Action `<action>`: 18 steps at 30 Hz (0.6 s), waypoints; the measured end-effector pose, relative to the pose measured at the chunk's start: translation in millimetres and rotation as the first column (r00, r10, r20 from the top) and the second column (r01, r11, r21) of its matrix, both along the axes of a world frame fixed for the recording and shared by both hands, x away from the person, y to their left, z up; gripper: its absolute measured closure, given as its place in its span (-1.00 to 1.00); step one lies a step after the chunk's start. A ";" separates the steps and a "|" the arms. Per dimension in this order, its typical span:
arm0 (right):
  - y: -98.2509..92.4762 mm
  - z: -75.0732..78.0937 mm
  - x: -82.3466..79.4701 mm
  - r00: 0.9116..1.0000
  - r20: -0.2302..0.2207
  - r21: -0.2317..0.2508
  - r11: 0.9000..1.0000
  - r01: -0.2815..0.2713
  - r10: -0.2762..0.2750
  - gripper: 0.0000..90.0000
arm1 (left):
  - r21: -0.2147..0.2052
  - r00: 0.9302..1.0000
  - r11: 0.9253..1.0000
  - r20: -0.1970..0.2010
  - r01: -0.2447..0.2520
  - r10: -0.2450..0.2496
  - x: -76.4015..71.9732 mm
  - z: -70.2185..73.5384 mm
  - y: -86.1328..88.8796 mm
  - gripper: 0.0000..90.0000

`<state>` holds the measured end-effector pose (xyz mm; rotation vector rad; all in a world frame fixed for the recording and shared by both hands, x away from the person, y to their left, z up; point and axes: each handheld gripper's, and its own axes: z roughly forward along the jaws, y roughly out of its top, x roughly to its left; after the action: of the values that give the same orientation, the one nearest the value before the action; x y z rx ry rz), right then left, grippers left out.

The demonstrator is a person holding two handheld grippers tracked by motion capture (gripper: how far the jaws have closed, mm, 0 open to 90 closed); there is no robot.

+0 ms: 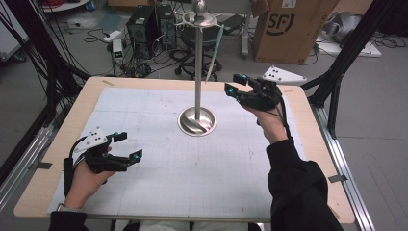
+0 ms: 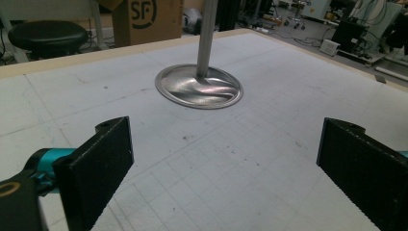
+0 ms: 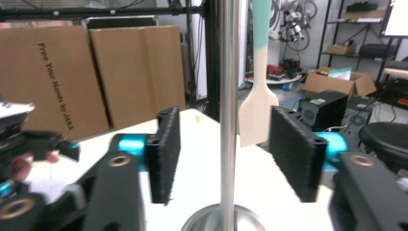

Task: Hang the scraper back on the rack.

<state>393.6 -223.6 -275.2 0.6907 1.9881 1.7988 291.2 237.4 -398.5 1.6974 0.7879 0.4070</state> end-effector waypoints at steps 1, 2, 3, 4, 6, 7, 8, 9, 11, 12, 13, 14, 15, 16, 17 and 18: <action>-2.4 -2.6 -2.1 1.000 -0.003 -0.012 1.000 0.001 -0.001 -0.13 | 0.001 1.000 1.000 0.001 -0.002 0.002 1.0 -0.1 -0.5 -0.86; -4.6 -5.3 -3.7 1.000 -0.009 -0.024 1.000 -0.001 0.001 -0.19 | -0.002 1.000 1.000 0.002 -0.002 0.002 2.0 0.0 -1.3 -0.86; -7.1 -8.1 -5.0 1.000 -0.011 -0.036 0.999 -0.007 0.007 -0.22 | -0.004 1.000 1.000 0.002 -0.002 0.002 2.9 0.1 -1.8 -0.86; -9.5 -11.0 -7.1 1.000 -0.017 -0.040 0.999 -0.017 0.017 -0.21 | -0.008 1.000 1.000 0.002 -0.002 0.002 4.1 -0.1 -2.3 -0.86; -14.3 -16.7 -11.5 0.999 -0.032 -0.058 0.997 -0.045 0.044 -0.20 | -0.022 1.000 1.000 -0.006 0.006 -0.006 7.3 -1.1 -4.1 -0.86; -16.7 -19.5 -14.1 0.998 -0.035 -0.069 0.996 -0.053 0.051 -0.23 | -0.020 1.000 1.000 -0.009 0.008 -0.009 8.9 -2.0 -5.4 -0.86; -18.7 -22.3 -16.6 0.998 -0.039 -0.074 0.996 -0.059 0.056 -0.27 | -0.019 1.000 1.000 -0.009 0.008 -0.008 10.7 -3.0 -7.3 -0.86; -20.7 -24.9 -18.9 0.997 -0.040 -0.081 0.995 -0.062 0.059 -0.32 | -0.015 1.000 1.000 -0.012 0.012 -0.012 12.8 -4.1 -9.3 -0.86; -23.8 -29.3 -24.0 0.997 -0.046 -0.102 0.993 -0.064 0.059 -0.42 | -0.017 1.000 1.000 -0.013 0.011 -0.011 15.7 -5.5 -12.3 -0.86; -25.8 -32.1 -26.7 0.997 -0.046 -0.118 0.991 -0.066 0.061 -0.49 | -0.017 1.000 1.000 -0.011 0.009 -0.009 16.7 -5.8 -12.9 -0.86; -26.8 -33.9 -27.9 0.997 -0.048 -0.127 0.990 -0.064 0.059 -0.58 | -0.021 1.000 1.000 -0.011 0.009 -0.009 17.7 -5.9 -13.3 -0.86; -28.1 -36.1 -29.5 0.997 -0.059 -0.136 0.989 -0.060 0.052 -0.65 | -0.031 1.000 1.000 -0.009 0.005 -0.006 18.6 -6.2 -13.6 -0.86; -29.5 -38.5 -30.9 0.996 -0.070 -0.146 0.988 -0.058 0.049 -0.69 | -0.034 1.000 0.999 -0.003 0.004 -0.004 19.9 -6.3 -13.3 -0.86; -30.9 -40.7 -32.9 0.996 -0.076 -0.152 0.987 -0.056 0.045 -0.69 | -0.040 1.000 0.999 0.000 0.001 -0.001 21.2 -6.4 -13.3 -0.86; -32.6 -43.7 -36.4 0.996 -0.079 -0.157 0.986 -0.051 0.039 -0.73 | -0.043 1.000 0.999 0.002 -0.002 0.002 22.6 -6.2 -13.0 -0.86; -34.3 -46.3 -38.6 0.997 -0.076 -0.160 0.986 -0.045 0.033 -0.76 | -0.049 1.000 0.999 0.003 -0.002 0.002 23.5 -6.1 -12.9 -0.86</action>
<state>355.0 -257.9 -321.6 0.6793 2.1810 1.6316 314.8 224.5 -404.6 1.6501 0.7912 0.3886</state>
